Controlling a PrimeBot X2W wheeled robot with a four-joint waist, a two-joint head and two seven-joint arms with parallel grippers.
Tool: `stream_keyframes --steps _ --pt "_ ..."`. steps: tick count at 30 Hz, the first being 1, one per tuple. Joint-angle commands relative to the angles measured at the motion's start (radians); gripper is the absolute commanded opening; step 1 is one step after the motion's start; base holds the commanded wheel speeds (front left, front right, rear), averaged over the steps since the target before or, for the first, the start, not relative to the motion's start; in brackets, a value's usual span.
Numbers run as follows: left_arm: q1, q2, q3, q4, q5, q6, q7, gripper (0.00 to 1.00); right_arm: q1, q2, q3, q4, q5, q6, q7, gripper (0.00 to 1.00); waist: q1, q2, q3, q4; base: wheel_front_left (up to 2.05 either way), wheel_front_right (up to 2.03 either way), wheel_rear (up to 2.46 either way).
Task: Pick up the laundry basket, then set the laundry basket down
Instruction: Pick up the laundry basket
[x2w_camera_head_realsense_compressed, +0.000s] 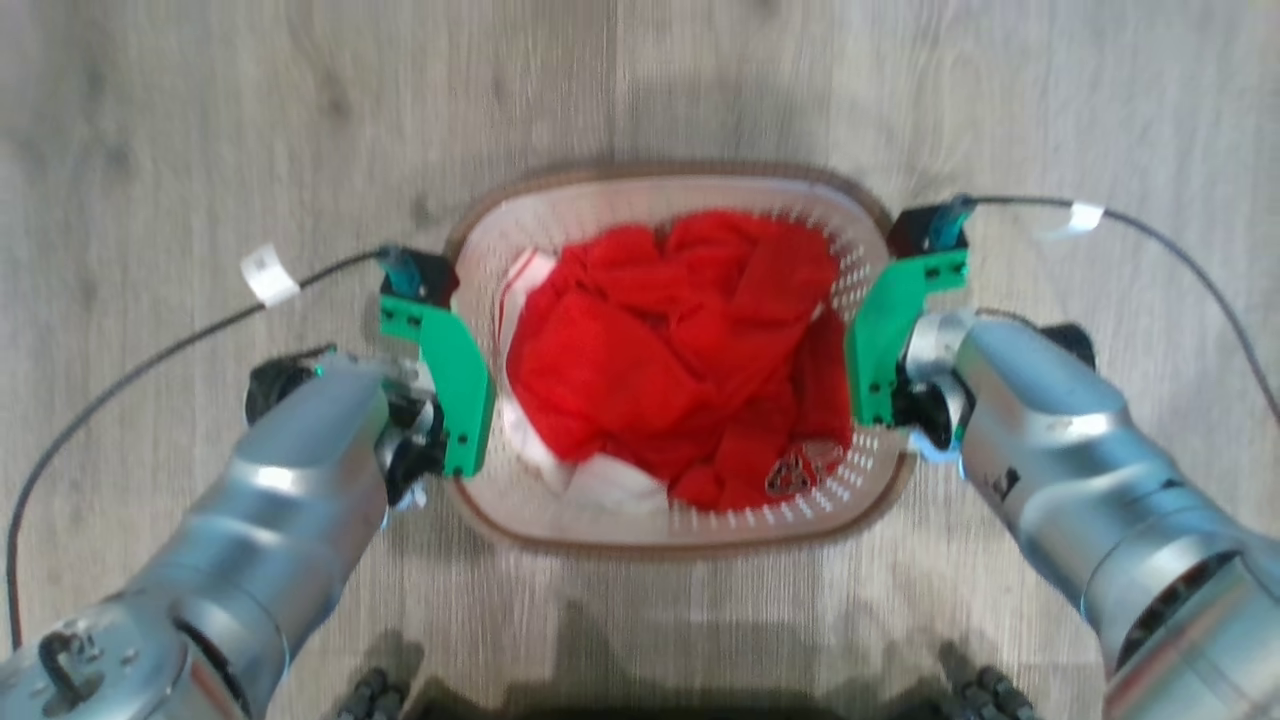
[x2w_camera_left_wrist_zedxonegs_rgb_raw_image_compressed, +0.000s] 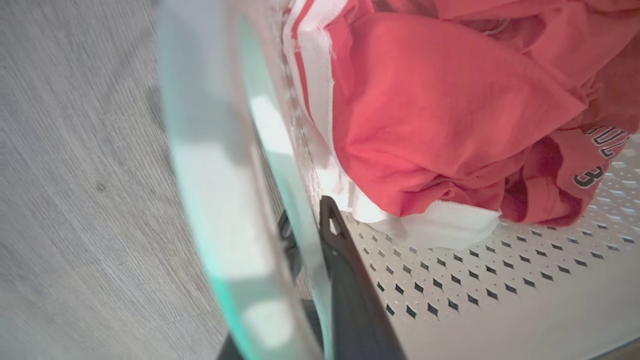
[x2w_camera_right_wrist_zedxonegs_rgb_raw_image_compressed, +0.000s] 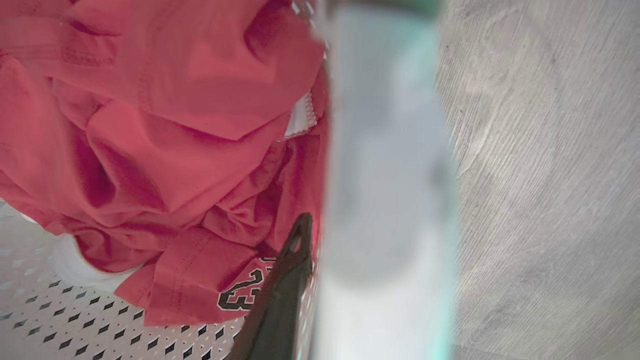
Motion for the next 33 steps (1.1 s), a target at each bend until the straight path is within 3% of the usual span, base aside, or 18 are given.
stream_keyframes --steps 1,33 --pt "0.022 0.038 -0.017 -0.004 0.006 -0.005 0.012 0.00 0.055 0.011 0.029 -0.023 -0.002 0.007 0.015 0.00 0.0001 0.0000 -0.082 -0.007 0.00 0.00 0.00" --pt "0.278 0.020 -0.045 0.018 -0.045 -0.005 0.186 0.00 0.272 0.011 0.146 -0.069 0.168 0.007 0.201 0.00 0.0001 0.0000 -0.625 0.013 0.00 0.00 0.00"
